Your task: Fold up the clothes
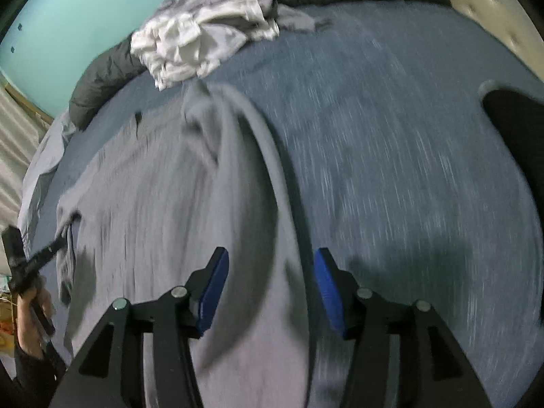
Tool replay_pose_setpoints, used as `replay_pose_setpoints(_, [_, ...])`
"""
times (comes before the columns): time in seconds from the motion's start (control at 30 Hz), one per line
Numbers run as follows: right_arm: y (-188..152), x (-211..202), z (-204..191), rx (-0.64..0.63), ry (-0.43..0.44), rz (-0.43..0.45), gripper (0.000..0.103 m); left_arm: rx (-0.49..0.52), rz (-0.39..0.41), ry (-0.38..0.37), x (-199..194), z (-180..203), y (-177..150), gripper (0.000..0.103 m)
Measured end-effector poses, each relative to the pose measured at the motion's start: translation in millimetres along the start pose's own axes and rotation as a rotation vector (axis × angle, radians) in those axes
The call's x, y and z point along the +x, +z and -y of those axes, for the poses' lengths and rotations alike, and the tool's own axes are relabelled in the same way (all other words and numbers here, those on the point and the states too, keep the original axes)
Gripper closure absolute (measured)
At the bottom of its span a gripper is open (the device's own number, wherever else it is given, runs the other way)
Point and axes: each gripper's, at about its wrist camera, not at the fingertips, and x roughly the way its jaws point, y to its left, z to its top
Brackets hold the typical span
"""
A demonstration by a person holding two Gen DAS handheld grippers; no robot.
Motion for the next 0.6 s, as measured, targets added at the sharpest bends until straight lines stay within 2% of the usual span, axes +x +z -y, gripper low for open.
replay_pose_setpoints(0.2, [-47,-4,5,0.036,-0.013,-0.042,0.049,-0.008,-0.032,0.072,-38,-23,-14,0.052])
replay_pose_setpoints(0.6, [-92,-8,8,0.048,-0.02,-0.097,0.049,-0.112,-0.101,0.203,-95,-102,-42,0.048])
